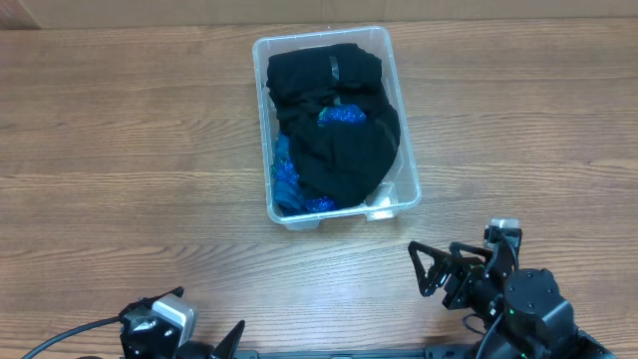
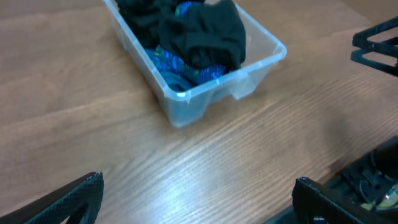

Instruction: Pack container

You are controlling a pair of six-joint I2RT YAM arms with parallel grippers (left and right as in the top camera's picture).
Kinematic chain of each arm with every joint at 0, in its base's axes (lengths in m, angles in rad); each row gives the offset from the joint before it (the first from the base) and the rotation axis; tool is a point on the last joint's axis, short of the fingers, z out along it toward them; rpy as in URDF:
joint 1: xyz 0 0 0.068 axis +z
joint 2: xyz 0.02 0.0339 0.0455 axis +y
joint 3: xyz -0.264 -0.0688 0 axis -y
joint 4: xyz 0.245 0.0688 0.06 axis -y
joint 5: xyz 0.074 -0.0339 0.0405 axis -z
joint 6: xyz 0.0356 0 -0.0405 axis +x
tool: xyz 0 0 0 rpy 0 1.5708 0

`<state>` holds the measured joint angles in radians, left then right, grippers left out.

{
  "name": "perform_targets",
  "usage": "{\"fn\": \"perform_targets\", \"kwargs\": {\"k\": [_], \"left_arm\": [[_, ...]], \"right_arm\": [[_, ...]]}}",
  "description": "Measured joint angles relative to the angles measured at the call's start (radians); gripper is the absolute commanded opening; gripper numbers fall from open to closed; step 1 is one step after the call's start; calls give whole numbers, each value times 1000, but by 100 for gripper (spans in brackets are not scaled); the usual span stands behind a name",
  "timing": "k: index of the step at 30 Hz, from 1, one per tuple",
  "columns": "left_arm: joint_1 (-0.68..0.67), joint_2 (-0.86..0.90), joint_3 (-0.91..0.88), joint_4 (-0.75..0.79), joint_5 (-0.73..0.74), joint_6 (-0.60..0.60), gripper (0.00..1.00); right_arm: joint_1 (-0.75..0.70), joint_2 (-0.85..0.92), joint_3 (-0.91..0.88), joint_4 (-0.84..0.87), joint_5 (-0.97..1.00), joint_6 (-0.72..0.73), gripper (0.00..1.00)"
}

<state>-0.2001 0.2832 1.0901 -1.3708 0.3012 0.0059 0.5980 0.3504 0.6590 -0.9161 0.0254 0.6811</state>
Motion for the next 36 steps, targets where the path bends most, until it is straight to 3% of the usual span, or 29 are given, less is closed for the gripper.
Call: {"fn": "perform_targets", "kwargs": {"k": [14, 19, 24, 33, 36], "left_arm": [[6, -29, -11, -85, -10, -8, 100], [119, -144, -120, 180, -23, -8, 100], [232, -207, -373, 517, -77, -8, 100], [268, -239, -737, 881, -101, -50, 100], [268, -264, -806, 920, -103, -68, 100]], "right_arm": [[0, 0, 0, -153, 0, 3, 100], [0, 0, 0, -153, 0, 3, 100], [0, 0, 0, -153, 0, 4, 100], [0, 0, 0, -153, 0, 3, 100], [0, 0, 0, -153, 0, 3, 100]]}}
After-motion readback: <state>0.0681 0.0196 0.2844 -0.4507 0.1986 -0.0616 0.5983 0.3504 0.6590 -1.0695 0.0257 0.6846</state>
